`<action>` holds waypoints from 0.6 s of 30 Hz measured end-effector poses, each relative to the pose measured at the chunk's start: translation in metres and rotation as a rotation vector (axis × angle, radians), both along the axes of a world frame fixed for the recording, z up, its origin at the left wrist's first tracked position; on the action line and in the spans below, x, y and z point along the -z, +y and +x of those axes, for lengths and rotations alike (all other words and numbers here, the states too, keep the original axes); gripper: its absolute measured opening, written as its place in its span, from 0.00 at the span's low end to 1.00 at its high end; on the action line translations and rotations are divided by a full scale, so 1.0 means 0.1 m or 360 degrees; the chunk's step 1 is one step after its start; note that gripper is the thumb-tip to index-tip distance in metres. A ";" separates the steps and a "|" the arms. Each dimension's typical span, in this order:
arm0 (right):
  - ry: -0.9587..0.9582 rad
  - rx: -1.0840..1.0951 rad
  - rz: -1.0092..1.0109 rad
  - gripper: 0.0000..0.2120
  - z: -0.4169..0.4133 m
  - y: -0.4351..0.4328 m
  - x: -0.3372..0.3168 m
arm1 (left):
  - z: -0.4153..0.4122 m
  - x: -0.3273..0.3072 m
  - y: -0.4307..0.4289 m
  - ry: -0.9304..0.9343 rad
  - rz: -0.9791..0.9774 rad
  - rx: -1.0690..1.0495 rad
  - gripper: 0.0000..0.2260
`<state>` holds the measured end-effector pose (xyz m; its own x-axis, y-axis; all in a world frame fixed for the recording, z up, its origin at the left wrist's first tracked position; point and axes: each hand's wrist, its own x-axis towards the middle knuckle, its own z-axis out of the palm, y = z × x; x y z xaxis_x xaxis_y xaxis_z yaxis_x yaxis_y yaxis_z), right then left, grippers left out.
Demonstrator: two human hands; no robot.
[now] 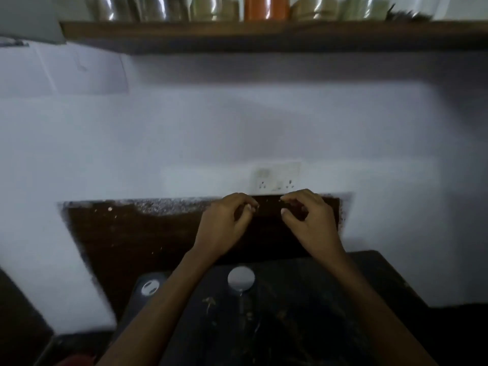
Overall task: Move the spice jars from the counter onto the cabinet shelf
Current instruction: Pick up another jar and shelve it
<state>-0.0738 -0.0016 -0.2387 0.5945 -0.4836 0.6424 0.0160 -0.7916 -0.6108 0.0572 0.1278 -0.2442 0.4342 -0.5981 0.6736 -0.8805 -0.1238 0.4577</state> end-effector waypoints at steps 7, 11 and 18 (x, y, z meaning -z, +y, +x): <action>0.0392 -0.0071 0.0120 0.10 0.27 0.45 0.90 | 0.25 0.94 0.42 0.0297 0.0216 -0.0062 0.07; 0.0562 -0.0051 0.0181 0.10 0.41 0.51 1.45 | 0.35 1.46 0.51 0.0480 0.0449 -0.0062 0.07; 0.0888 0.0096 0.0496 0.23 0.69 0.41 2.33 | 0.39 2.01 0.48 0.0945 0.0912 -0.0117 0.20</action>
<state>-0.0053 0.0392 -0.4717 0.7648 -0.6406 0.0683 -0.4096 -0.5653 -0.7160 0.0966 0.1756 -0.4455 0.6729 -0.7353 -0.0810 -0.4926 -0.5271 0.6925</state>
